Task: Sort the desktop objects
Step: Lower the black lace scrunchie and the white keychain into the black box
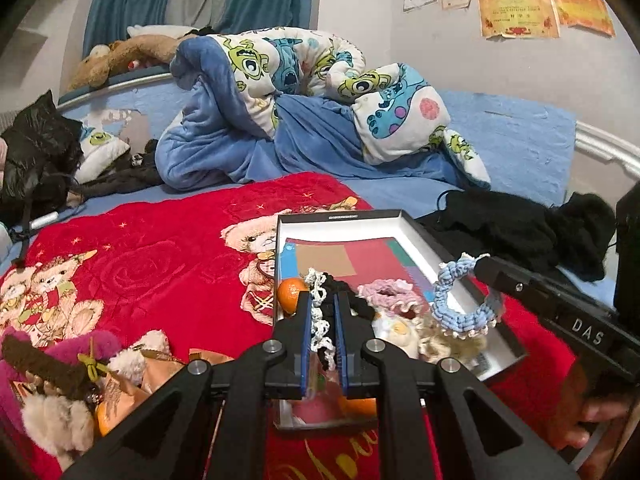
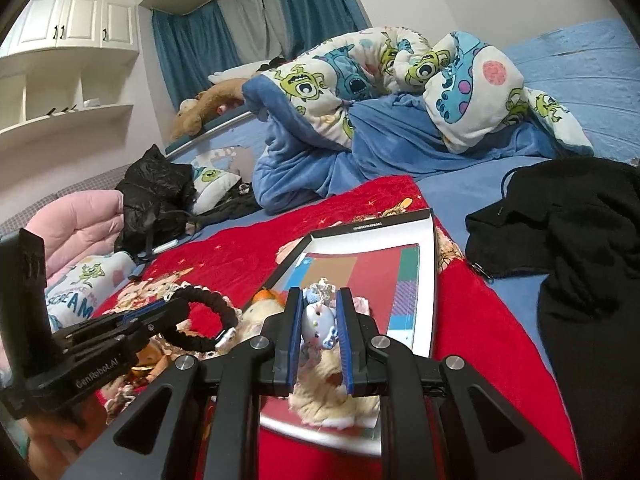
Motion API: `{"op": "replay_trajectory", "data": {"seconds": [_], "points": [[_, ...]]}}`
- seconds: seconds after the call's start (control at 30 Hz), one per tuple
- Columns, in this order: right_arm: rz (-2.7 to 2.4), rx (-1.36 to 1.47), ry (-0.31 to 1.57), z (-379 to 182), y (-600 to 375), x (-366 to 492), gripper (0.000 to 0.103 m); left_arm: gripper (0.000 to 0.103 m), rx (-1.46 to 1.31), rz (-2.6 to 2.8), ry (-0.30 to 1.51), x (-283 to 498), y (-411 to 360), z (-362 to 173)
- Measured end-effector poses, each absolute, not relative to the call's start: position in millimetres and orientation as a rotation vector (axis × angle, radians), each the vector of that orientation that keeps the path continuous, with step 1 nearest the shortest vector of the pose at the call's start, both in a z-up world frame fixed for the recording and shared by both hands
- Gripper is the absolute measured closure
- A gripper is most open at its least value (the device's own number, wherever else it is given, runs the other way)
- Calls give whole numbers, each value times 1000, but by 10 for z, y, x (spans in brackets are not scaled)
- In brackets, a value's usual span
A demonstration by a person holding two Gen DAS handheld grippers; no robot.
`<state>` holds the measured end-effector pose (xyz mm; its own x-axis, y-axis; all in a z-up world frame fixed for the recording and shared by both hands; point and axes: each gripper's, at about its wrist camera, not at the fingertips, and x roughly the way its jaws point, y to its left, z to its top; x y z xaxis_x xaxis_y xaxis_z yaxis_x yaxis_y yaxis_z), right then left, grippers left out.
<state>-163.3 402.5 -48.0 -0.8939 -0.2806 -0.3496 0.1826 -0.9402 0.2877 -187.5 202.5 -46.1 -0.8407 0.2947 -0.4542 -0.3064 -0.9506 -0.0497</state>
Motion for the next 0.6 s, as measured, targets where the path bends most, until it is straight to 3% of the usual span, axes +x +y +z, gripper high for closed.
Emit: {"op": "replay_trajectory", "data": {"seconds": [0.2,0.33,0.6], "points": [[-2799,615,-392,-715,4051,-1728,87,92,-789,2736,88,-1988,2102,-857],[-2782,597,-441,-741,4104,-1648,87,92,-773,2734,18,-1998,2019,-866],[-2821,635,-360,-795,3966,-1551,87,92,-756,2753,118,-1931,2120,-935]]}}
